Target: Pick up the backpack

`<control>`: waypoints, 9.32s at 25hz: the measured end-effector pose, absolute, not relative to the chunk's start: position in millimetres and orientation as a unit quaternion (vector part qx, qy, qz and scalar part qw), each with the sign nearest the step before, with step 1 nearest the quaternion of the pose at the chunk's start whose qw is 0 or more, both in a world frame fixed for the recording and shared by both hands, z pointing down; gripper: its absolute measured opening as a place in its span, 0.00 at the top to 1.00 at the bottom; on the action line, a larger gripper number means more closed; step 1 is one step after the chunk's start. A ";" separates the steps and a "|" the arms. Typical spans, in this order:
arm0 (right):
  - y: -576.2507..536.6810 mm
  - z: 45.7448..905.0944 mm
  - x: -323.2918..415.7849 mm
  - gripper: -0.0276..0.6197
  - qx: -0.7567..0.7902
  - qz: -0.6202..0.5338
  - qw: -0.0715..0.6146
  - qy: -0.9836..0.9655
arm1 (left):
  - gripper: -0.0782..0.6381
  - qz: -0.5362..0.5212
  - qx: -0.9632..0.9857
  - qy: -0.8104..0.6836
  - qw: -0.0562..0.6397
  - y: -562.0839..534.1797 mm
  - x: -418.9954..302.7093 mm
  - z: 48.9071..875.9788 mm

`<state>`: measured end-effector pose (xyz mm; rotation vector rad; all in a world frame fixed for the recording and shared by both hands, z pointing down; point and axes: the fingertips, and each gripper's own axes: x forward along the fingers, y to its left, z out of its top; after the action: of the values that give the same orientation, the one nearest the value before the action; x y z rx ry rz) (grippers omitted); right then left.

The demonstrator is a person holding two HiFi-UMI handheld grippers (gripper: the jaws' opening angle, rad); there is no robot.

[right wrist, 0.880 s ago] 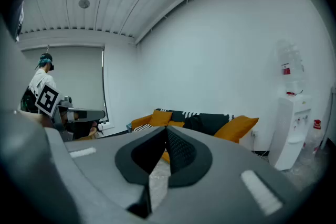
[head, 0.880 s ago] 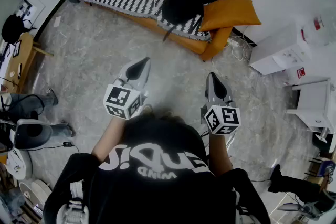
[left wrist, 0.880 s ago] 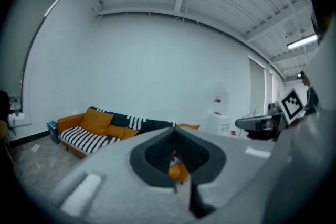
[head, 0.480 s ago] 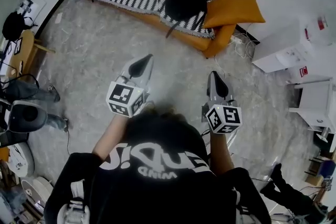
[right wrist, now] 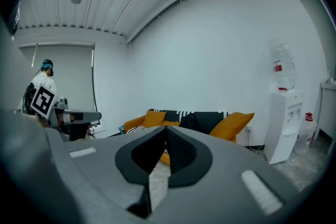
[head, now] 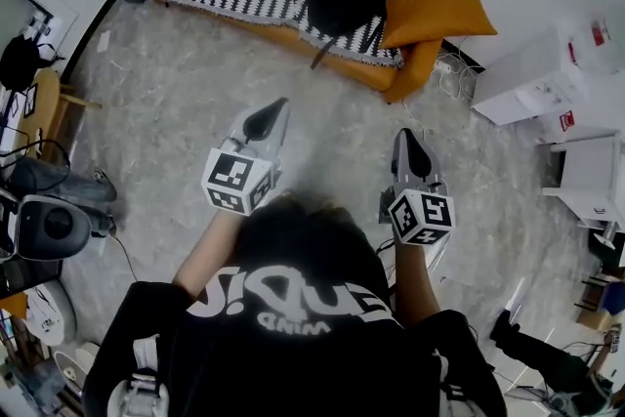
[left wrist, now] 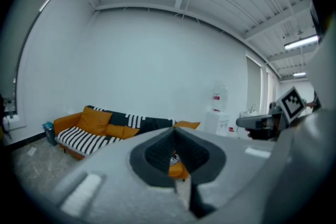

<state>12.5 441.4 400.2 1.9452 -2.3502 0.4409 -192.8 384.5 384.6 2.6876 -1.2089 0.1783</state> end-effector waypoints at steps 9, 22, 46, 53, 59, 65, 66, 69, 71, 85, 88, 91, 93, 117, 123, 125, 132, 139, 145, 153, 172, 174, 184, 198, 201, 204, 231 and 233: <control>408.5 401.3 -11.5 0.96 0.629 0.159 0.006 -0.761 | 0.89 0.066 0.912 -0.392 0.103 346.7 -214.9 398.0; 298.1 409.9 16.1 0.96 0.622 0.185 -0.018 -0.761 | 0.89 0.064 0.910 -0.390 0.122 241.4 -196.5 412.6; 35.7 407.0 132.0 0.96 0.580 0.206 -0.004 -0.788 | 0.89 0.063 0.891 -0.428 0.137 -8.3 -85.7 393.7; -12.7 418.9 126.2 0.96 0.580 0.220 0.010 -0.784 | 0.89 0.059 0.894 -0.419 0.146 -60.0 -82.0 399.1; -78.5 422.9 121.7 0.96 0.584 0.228 0.016 -0.779 | 0.89 0.060 0.902 -0.403 0.143 -133.0 -76.9 401.7; -154.6 423.4 112.7 0.96 0.591 0.234 0.023 -0.771 | 0.89 0.067 0.913 -0.376 0.145 -211.6 -76.8 403.7; -165.4 423.3 112.5 0.96 0.595 0.235 0.023 -0.769 | 0.89 0.068 0.914 -0.371 0.146 -223.1 -76.8 404.4; -191.9 422.9 110.6 0.96 0.602 0.242 0.027 -0.760 | 0.89 0.069 0.919 -0.356 0.152 -253.5 -75.6 406.6; -203.2 422.6 109.1 0.96 0.604 0.246 0.033 -0.757 | 0.89 0.073 0.922 -0.345 0.158 -268.0 -73.5 408.4; -233.9 431.2 146.7 0.91 0.610 0.242 0.027 -0.754 | 0.79 0.101 0.930 -0.312 0.167 -303.0 -28.2 430.9; -242.2 439.9 152.5 0.79 0.594 0.251 0.026 -0.764 | 0.69 0.109 0.930 -0.305 0.174 -304.2 -16.8 439.3; -248.8 447.7 153.1 0.62 0.569 0.267 0.023 -0.777 | 0.56 0.115 0.927 -0.306 0.186 -306.0 -9.7 449.1; -252.8 453.8 152.5 0.50 0.548 0.279 0.021 -0.788 | 0.43 0.115 0.925 -0.308 0.190 -307.8 -4.7 453.6; -345.4 626.6 181.7 0.46 0.344 0.259 0.227 -0.874 | 0.37 0.262 0.893 -0.244 0.273 -304.7 63.0 606.6; -375.2 664.3 183.0 0.46 0.269 0.250 0.257 -0.894 | 0.37 0.281 0.884 -0.238 0.290 -303.4 72.9 639.5; -382.9 679.5 181.7 0.46 0.251 0.257 0.260 -0.896 | 0.37 0.287 0.881 -0.239 0.290 -303.9 75.9 649.9; -392.0 705.4 162.9 0.47 0.178 0.282 0.252 -0.908 | 0.37 0.284 0.871 -0.255 0.310 -314.8 85.4 677.3; -397.3 718.0 143.4 0.61 0.138 0.274 0.263 -0.915 | 0.44 0.265 0.862 -0.264 0.342 -327.0 89.4 687.7; -399.0 724.6 137.8 0.69 0.152 0.275 0.259 -0.913 | 0.56 0.260 0.852 -0.272 0.364 -331.8 84.6 690.6; -398.5 728.3 133.5 0.80 0.194 0.276 0.265 -0.903 | 0.74 0.263 0.844 -0.291 0.366 -335.0 80.3 692.1; -380.9 628.6 149.1 0.85 0.298 0.317 0.161 -0.886 | 0.82 0.251 0.881 -0.266 0.300 -331.2 73.2 595.9; -377.6 615.3 149.6 0.85 0.302 0.326 0.154 -0.883 | 0.82 0.255 0.888 -0.258 0.281 -332.6 71.6 580.6; -336.2 521.7 158.1 0.85 0.331 0.329 0.115 -0.877 | 0.82 0.235 0.920 -0.212 0.231 -319.1 67.3 485.8; -269.1 433.0 173.5 0.85 0.315 0.276 0.063 -0.906 | 0.82 0.218 0.940 -0.207 0.162 -261.7 79.7 402.0; -255.8 429.2 168.5 0.85 0.307 0.279 0.048 -0.909 | 0.82 0.222 0.939 -0.207 0.160 -248.4 74.7 396.2; -242.0 429.0 161.5 0.85 0.313 0.284 0.043 -0.905 | 0.82 0.222 0.941 -0.199 0.159 -237.3 68.1 393.4; -1.9 406.5 69.5 0.85 0.448 0.280 0.041 -0.848 | 0.82 0.180 0.968 -0.094 0.149 -20.1 -19.5 368.3; 10.6 404.5 66.5 0.85 0.441 0.271 0.049 -0.854 | 0.82 0.171 0.969 -0.096 0.152 -6.5 -23.2 367.0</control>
<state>66.5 10.6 404.5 1.3455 -2.6031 0.8248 -23.2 -6.5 367.0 2.7793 -0.2763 0.4911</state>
